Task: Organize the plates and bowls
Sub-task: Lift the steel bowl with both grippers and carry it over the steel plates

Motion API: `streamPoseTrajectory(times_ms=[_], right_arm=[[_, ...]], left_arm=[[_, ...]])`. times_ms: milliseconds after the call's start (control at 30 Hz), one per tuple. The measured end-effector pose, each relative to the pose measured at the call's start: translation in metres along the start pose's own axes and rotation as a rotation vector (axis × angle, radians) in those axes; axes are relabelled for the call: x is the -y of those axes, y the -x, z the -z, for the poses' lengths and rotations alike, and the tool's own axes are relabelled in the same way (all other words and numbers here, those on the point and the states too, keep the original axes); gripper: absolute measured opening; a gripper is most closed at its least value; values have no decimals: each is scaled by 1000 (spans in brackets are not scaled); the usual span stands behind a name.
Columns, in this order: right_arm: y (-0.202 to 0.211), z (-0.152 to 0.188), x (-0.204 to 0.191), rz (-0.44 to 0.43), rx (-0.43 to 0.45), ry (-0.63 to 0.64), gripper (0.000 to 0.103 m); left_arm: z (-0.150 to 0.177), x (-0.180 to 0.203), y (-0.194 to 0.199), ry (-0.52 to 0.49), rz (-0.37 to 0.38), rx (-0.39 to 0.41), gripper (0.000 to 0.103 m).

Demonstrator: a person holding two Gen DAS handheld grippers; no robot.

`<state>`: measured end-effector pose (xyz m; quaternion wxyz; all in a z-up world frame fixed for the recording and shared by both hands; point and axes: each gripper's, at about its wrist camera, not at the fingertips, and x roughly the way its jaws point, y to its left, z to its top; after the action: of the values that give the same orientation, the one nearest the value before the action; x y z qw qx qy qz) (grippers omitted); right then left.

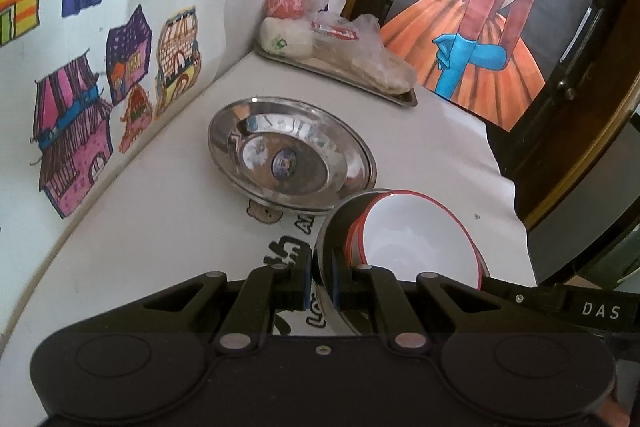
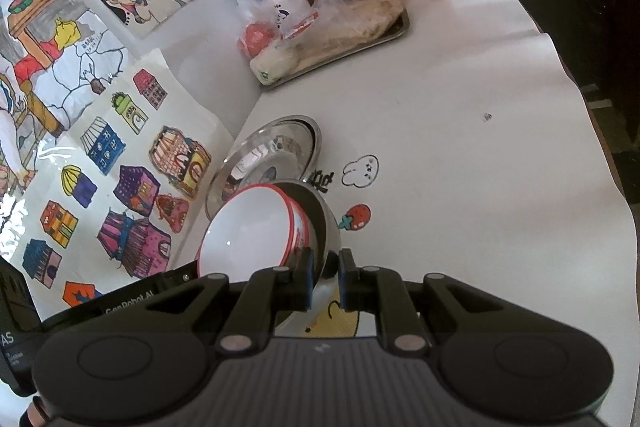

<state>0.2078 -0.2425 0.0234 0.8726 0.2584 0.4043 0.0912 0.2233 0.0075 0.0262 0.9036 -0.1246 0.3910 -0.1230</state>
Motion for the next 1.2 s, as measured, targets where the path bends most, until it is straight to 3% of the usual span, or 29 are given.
streamPoseTrajectory(times_ms=[1200], right_arm=[[-34, -59, -31, -56, 33, 68, 15]], left_arm=[[-57, -12, -17, 34, -49, 64, 8]])
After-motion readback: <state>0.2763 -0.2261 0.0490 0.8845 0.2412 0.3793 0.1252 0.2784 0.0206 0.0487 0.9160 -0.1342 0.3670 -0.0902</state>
